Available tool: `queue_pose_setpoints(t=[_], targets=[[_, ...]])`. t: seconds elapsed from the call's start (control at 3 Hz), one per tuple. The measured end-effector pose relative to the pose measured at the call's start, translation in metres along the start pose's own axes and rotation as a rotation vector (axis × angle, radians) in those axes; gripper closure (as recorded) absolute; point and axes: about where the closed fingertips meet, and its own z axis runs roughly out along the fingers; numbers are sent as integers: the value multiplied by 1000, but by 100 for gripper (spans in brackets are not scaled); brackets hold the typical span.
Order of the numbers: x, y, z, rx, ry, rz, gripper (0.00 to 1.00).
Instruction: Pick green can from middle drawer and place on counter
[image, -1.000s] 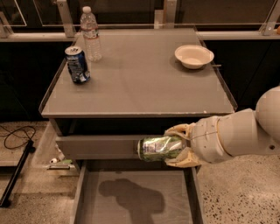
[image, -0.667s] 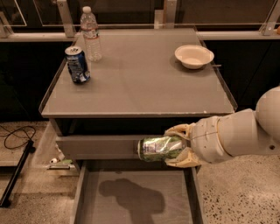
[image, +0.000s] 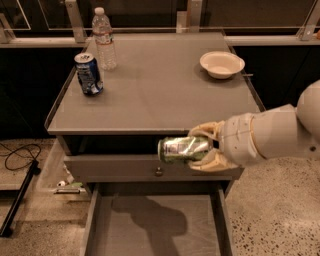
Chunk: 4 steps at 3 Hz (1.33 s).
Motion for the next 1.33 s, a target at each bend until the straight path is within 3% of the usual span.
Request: queue_pose_setpoints(t=[0.33,0.67,1.33], targets=[[-11,-56,-7,69,-41,-4,100],[-18,-101,0,90,-114,31,100],[-8,-164,41,72,-216,153,100]])
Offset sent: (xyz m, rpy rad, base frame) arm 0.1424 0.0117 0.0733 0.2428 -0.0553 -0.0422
